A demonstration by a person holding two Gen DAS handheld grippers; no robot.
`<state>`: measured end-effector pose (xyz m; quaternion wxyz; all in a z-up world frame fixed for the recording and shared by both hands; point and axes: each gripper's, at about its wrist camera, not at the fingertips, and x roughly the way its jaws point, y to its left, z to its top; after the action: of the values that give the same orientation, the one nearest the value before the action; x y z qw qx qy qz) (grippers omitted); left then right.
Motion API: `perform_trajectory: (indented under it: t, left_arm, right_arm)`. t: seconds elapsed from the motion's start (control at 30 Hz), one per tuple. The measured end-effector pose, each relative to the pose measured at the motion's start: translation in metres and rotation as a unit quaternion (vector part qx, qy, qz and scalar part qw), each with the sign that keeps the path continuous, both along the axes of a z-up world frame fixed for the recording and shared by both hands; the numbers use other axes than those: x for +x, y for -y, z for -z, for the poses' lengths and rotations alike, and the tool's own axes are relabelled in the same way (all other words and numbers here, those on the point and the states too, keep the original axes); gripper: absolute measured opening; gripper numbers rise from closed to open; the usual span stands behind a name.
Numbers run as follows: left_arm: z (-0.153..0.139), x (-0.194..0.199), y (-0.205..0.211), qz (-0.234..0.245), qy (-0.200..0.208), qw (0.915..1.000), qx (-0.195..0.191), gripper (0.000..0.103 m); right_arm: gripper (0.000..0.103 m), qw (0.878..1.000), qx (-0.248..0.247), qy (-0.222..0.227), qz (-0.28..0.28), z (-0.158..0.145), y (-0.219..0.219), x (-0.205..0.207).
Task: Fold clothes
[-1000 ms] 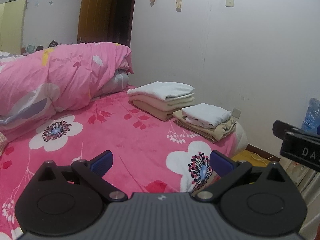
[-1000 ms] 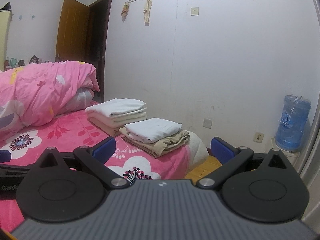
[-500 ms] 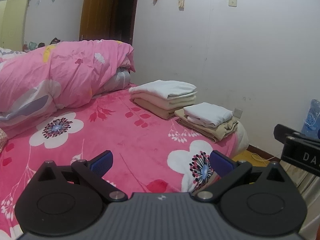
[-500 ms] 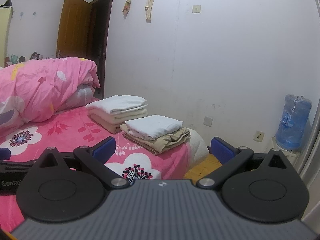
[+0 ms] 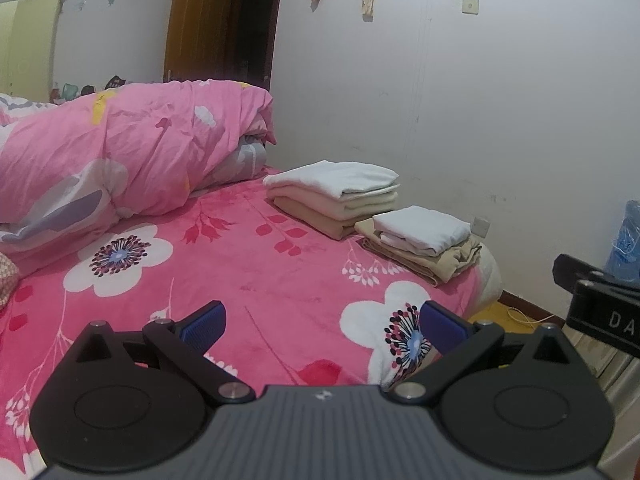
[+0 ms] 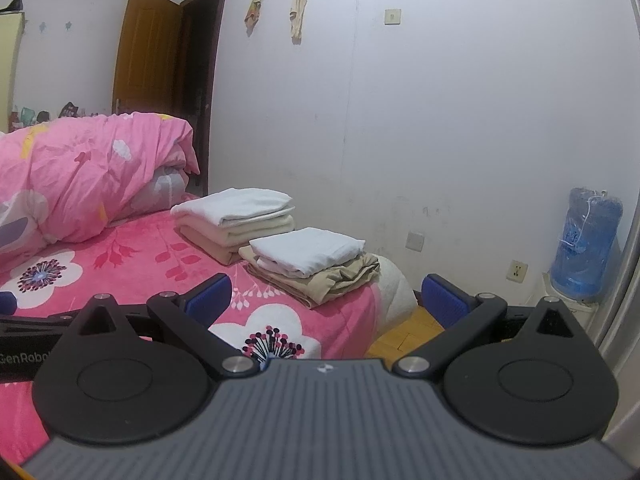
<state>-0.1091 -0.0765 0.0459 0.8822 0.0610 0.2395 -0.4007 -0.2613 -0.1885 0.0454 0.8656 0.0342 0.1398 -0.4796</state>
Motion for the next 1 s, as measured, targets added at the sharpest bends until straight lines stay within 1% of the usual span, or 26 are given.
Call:
perform_trajectory:
  t: [1.0]
  left_arm:
    - [0.0011,0.0024,0.0027,0.002,-0.004,1.0,-0.002,0.103]
  right_arm:
    - [0.102,1.0,-0.002,-0.002,0.001,-0.0005,0.0031,0.0022]
